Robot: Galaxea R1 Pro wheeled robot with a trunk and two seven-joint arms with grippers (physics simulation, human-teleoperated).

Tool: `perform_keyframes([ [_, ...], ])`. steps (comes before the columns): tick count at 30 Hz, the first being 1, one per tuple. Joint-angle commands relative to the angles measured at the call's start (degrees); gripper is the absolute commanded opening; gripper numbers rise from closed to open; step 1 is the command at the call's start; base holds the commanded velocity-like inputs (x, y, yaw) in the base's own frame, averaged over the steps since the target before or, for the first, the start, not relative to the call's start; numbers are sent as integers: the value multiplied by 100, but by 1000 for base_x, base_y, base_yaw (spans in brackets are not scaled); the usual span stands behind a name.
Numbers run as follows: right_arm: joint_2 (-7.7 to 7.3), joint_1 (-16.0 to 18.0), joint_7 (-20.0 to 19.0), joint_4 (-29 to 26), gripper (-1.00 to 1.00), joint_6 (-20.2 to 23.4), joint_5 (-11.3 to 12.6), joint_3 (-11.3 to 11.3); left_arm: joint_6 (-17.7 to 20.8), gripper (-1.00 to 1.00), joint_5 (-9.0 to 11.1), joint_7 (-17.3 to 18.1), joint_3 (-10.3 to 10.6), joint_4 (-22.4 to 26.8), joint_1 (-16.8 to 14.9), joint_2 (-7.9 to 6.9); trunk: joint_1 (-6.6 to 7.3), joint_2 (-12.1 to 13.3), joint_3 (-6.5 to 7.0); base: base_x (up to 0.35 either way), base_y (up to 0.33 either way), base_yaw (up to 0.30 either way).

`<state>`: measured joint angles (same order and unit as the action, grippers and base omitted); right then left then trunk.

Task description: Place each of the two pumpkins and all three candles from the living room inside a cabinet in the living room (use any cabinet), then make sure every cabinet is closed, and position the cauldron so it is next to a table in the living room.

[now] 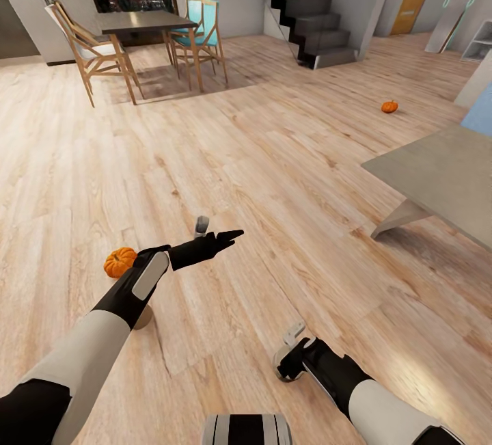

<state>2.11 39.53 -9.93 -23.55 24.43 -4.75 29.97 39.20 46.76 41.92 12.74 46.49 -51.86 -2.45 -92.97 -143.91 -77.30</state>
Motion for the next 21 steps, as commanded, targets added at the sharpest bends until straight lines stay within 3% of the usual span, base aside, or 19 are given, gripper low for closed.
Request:
perform_keyframes([
  [1, 0, 0, 0, 0, 100, 0, 0, 0, 0, 100, 0, 2, 0, 0, 0, 0, 0, 0, 0, 0, 0, -3],
  [21, 0, 2, 38, 0, 100, 0, -8, 0, 0, 100, 0, 71, -9, 0, 0, -1, -31, -16, -266, 0, 0, 0],
])
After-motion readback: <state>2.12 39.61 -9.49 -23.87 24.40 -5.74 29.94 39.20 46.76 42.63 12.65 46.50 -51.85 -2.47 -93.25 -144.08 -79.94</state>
